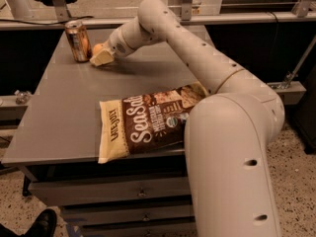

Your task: Move orange near orange can

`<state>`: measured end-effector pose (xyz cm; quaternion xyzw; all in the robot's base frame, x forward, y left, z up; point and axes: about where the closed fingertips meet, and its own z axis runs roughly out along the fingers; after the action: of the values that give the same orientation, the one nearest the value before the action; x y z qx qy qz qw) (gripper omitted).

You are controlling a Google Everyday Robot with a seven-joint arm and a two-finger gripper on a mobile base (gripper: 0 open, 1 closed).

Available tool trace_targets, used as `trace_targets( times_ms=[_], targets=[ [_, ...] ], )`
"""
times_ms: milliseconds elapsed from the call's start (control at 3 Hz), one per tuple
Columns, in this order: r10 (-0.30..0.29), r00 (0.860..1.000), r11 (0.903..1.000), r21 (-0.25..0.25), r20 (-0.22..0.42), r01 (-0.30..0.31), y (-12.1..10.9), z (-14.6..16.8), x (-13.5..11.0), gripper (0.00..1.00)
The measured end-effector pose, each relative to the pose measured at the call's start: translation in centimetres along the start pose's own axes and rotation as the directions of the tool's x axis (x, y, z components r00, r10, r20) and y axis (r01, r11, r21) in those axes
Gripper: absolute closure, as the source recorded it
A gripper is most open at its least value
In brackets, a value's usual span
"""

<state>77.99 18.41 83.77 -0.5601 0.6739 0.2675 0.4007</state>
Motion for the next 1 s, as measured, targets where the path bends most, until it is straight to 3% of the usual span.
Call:
trace_targets(
  times_ms=[333,1000],
  targets=[
    [0.029,1.0,0.9995,0.015,-0.01,-0.028,-1.2,0.0,0.9,0.0],
    [0.073,0.997,0.997,0.025,0.02,-0.073,-2.6,-1.7,1.4,0.0]
  ],
)
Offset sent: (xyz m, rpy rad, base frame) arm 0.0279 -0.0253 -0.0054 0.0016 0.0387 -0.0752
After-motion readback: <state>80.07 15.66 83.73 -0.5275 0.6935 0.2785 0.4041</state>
